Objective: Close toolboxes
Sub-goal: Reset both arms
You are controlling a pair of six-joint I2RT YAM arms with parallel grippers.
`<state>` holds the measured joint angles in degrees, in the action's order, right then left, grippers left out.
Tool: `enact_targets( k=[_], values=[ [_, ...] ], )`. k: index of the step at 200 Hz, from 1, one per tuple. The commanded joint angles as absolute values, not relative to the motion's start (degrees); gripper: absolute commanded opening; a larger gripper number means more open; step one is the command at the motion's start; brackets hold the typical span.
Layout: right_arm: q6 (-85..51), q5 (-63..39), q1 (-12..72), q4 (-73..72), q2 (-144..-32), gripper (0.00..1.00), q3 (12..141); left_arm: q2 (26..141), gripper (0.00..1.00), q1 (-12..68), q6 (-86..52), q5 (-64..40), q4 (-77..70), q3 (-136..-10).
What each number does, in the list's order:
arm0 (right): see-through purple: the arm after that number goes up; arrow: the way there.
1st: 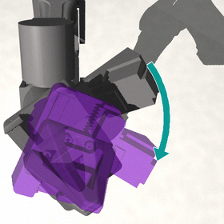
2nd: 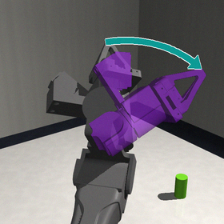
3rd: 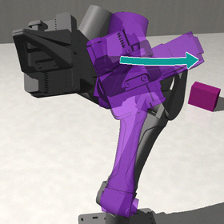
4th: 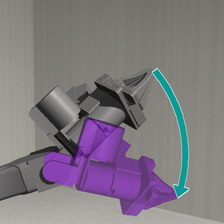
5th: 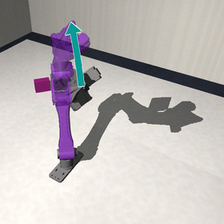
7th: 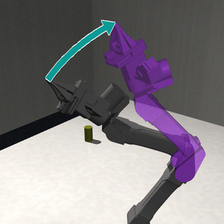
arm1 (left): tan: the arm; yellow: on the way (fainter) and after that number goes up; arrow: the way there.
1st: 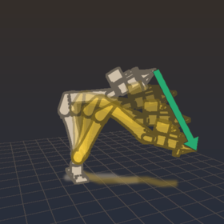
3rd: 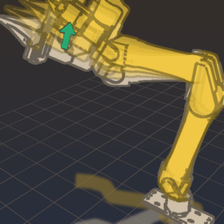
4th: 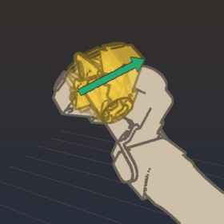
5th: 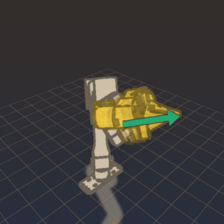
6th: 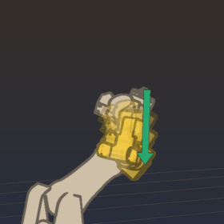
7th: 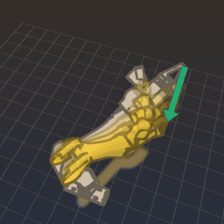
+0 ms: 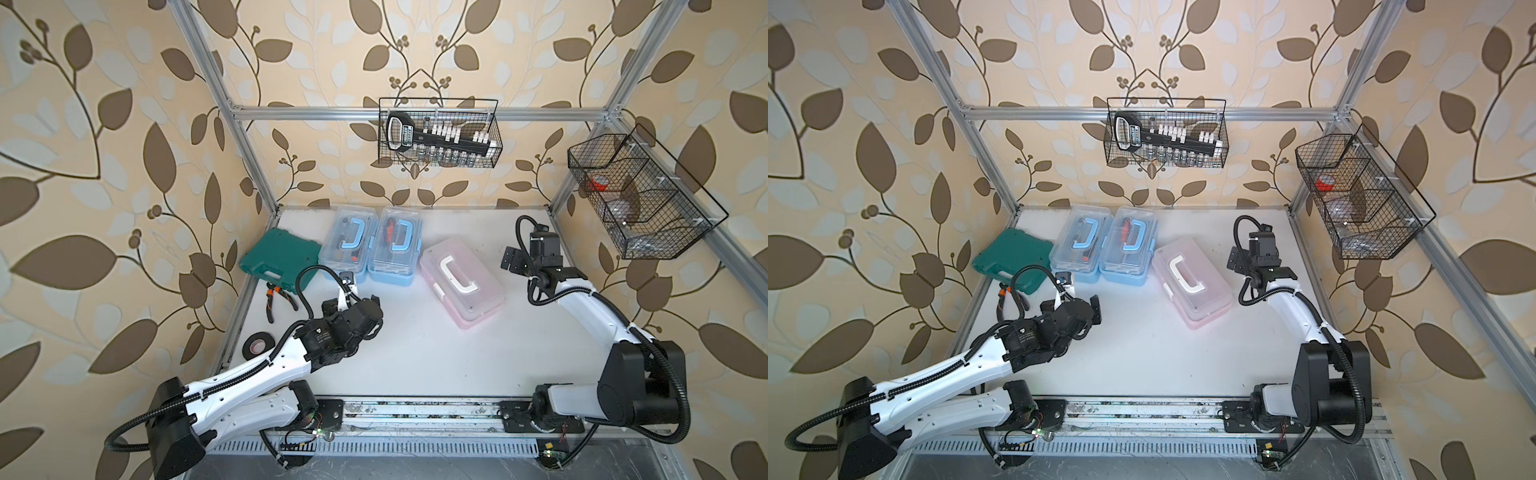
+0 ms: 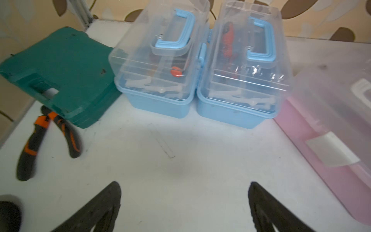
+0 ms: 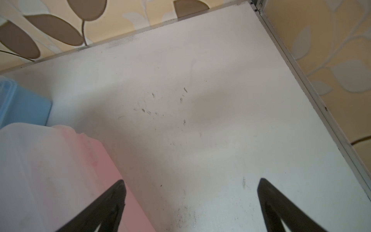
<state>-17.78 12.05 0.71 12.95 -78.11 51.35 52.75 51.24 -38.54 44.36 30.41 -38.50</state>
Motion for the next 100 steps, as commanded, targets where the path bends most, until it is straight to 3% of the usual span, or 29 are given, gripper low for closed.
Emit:
enact_targets(
  k=[1, 42, 100],
  values=[
    [-18.1, 15.2, -0.1, 4.6, -78.2, 0.99, 46.1, 48.6, 0.99, 49.9, -37.5, 53.4, 34.2, -35.7],
    [-15.1, 16.6, -0.9, -8.9, -79.1, 0.99, 37.8, 41.1, 0.99, 46.2, -19.9, 60.4, 15.7, -27.3],
    [-9.6, 14.3, -1.0, -38.3, -81.9, 0.99, 24.4, 46.0, 0.99, 27.9, -5.6, 46.6, -10.9, -17.9]
  ],
)
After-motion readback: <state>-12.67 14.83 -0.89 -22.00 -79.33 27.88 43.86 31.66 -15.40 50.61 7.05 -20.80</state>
